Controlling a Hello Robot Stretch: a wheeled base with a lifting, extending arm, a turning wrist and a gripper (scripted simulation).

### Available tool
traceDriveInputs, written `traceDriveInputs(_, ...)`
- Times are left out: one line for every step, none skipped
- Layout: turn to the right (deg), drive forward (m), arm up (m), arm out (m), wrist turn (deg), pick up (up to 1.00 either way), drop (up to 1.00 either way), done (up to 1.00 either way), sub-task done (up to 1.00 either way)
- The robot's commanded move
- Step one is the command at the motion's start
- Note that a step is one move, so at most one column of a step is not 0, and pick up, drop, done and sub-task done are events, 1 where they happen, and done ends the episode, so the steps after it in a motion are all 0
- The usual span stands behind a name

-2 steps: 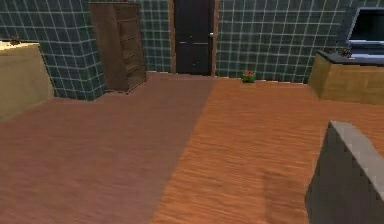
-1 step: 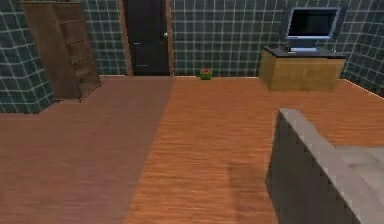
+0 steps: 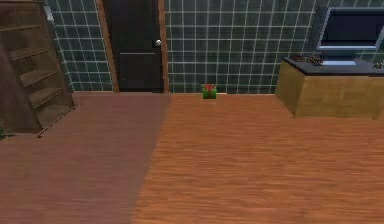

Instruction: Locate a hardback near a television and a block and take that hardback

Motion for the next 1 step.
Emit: traceDriveInputs(3.0,0.0,0.0,0.0,0.0,0.0,0.0,0.0,0.0)
